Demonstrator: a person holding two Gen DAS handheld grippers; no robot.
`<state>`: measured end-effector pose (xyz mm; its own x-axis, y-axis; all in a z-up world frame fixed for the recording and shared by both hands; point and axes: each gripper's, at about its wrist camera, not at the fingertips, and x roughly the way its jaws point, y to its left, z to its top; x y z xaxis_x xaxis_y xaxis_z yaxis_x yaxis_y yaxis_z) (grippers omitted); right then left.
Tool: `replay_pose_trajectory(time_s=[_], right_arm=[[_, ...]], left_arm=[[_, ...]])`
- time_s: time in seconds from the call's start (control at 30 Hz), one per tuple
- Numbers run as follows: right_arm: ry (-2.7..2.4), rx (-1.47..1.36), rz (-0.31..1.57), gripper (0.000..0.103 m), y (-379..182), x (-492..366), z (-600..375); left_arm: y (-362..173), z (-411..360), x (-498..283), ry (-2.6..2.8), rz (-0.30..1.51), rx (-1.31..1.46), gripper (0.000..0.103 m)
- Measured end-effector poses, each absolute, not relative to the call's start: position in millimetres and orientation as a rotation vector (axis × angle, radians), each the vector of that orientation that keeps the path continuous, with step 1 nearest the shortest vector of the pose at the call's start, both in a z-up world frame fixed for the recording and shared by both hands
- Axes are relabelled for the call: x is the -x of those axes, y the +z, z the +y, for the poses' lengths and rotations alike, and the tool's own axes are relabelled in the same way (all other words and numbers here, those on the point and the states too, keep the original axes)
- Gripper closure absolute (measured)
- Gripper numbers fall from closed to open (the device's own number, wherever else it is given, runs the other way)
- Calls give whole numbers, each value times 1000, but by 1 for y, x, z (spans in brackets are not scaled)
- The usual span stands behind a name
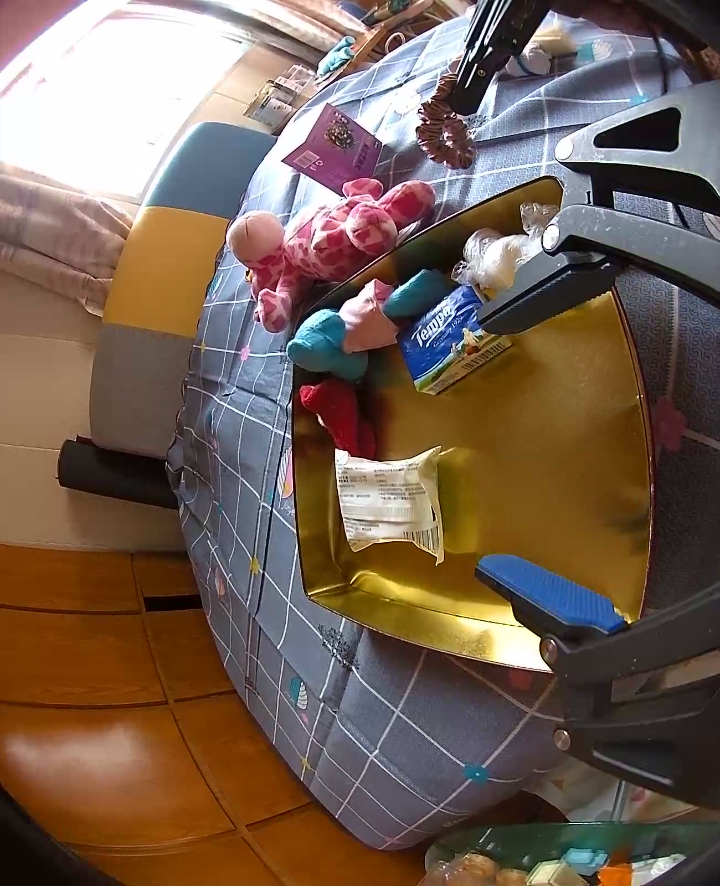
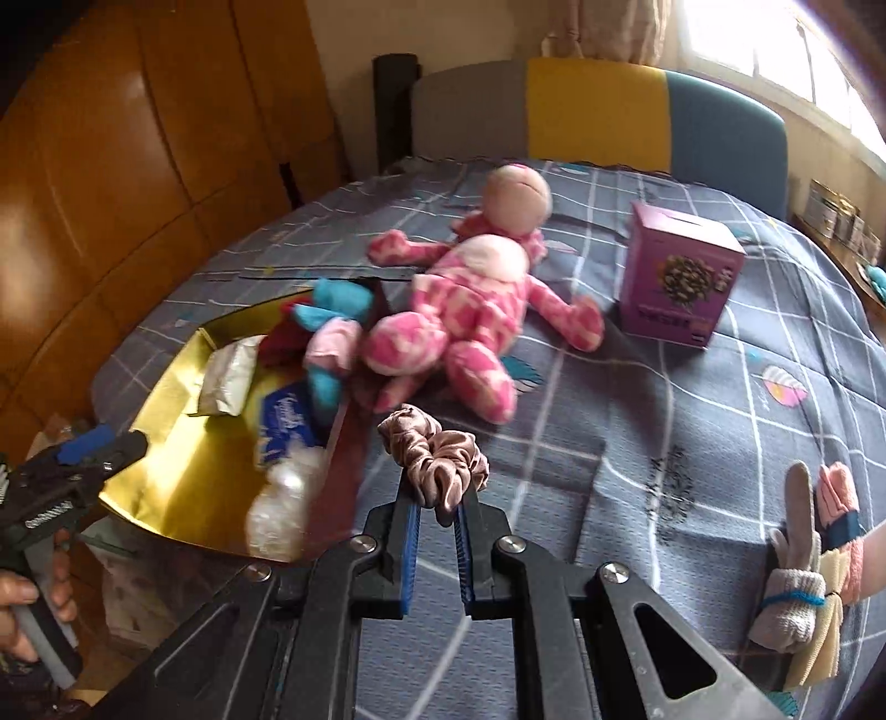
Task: Organize soft objects
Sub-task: 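Carry the pink scrunchie into the gold tray and release it with the right gripper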
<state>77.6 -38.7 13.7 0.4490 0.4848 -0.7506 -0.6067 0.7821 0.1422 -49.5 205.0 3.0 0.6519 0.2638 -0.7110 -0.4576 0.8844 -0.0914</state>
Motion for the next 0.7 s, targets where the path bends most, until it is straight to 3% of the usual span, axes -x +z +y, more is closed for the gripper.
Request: replay_pose_trajectory(time_s=[0.43, 0.7], right_arm=[[933, 142, 904, 93, 26, -44, 24], [1006, 193, 984, 93, -2, -38, 77]], left_arm=[[1, 214, 54, 430, 750, 297, 21], [0, 240, 62, 500, 745, 332, 21]])
